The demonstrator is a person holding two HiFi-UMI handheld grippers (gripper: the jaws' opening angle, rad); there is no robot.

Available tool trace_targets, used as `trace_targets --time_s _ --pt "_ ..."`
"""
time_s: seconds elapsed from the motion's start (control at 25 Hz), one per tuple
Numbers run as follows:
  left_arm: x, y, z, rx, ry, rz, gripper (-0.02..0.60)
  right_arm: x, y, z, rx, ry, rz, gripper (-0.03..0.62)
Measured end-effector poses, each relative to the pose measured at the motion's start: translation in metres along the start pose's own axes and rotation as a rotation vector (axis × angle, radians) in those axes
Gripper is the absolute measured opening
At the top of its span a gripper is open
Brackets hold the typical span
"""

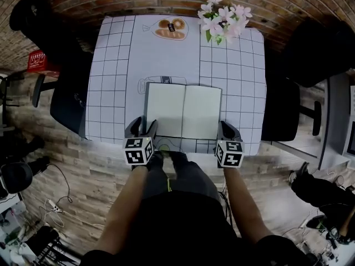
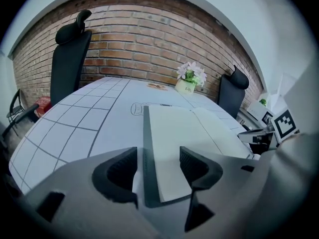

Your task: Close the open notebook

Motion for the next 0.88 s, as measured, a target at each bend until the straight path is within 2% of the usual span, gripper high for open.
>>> trace_targets --time_s 0.28,0.48,0.64,0.88 --pt "-0.001 -0.006 0.003 -0.033 0.003 -0.028 0.255 0.000 0.001 0.000 0.002 -0.001 -0.004 0.014" --pt "0.000 -0.009 0.002 -0.017 0.007 -0.057 0.246 0.000 0.000 0.000 0.001 -0.001 -0.005 0.014" --pt "0.000 -0.002 -0.001 -0.005 -0.007 -0.161 0.200 0.000 0.001 0.000 -0.002 -0.001 -0.005 0.014" --pt "0.000 0.011 -0.003 0.023 0.009 -0.216 0.111 0.001 0.001 0.000 0.003 -0.003 -0.009 0.014"
Point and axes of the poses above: the fingertips, and each gripper's own axes: z forward along the fingers, y to its left, x out of its underside, the point moved 7 cm from there along -z, backward along the fingers, and after that the axes turned 4 degrees about x, right-handed, at the moved point
